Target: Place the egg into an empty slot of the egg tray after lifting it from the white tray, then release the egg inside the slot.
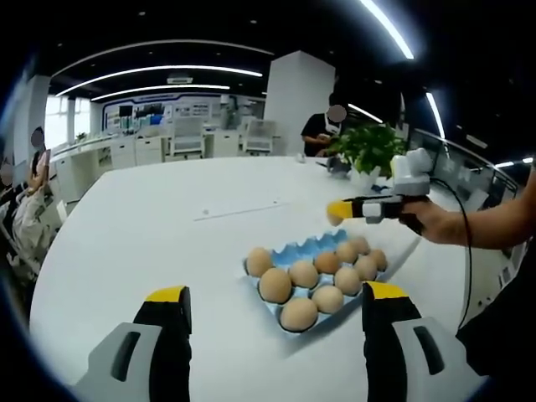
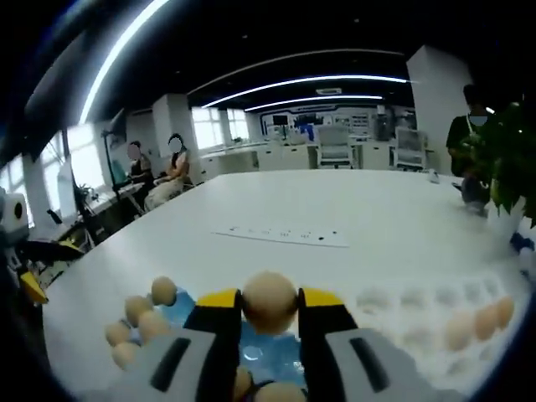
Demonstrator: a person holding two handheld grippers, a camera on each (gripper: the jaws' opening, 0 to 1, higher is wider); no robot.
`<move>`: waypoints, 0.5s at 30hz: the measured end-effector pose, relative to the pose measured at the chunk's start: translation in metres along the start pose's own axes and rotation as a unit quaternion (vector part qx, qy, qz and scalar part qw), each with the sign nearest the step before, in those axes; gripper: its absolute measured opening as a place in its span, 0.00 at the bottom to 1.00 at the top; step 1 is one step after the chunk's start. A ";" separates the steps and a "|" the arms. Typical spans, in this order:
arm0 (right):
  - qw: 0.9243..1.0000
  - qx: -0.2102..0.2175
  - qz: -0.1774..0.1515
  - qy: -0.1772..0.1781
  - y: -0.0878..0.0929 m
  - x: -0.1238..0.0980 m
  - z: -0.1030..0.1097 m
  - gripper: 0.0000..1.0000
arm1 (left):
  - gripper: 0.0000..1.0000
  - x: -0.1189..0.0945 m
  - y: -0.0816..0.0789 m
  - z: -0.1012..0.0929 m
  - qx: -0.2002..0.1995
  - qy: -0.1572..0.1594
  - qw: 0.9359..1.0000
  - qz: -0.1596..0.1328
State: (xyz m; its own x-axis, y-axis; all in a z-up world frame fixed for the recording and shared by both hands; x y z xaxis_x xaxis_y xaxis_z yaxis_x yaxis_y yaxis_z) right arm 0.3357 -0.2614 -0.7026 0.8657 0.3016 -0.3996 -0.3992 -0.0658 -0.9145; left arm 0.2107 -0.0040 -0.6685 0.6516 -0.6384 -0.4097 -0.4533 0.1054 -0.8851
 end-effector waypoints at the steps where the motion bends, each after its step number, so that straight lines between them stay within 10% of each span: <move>1: 1.000 -0.001 0.001 -0.011 0.000 0.003 0.008 0.26 | 0.84 0.000 0.000 0.000 0.000 0.000 1.000 0.002; 15: 0.996 -0.023 0.019 -0.089 0.005 0.030 0.070 0.26 | 0.83 -0.003 0.004 0.003 -0.004 -0.006 1.000 0.005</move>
State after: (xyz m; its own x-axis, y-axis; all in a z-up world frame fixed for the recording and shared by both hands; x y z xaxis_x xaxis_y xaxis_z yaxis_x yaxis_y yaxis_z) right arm 0.3381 -0.1861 -0.7150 0.7810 0.4624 -0.4198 -0.4125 -0.1228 -0.9026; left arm 0.2085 0.0002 -0.6718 0.6550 -0.6277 -0.4205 -0.4644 0.1046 -0.8794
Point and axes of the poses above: the point that each gripper's makers call its tool centre point, and the gripper's own axes: x roughly forward along the fingers, z roughly to its left, y roughly out of its underside, the point moved 7 cm from there along -x, roughly backward along the fingers, and after that the axes turned 10 degrees about y, right-handed, at the moved point
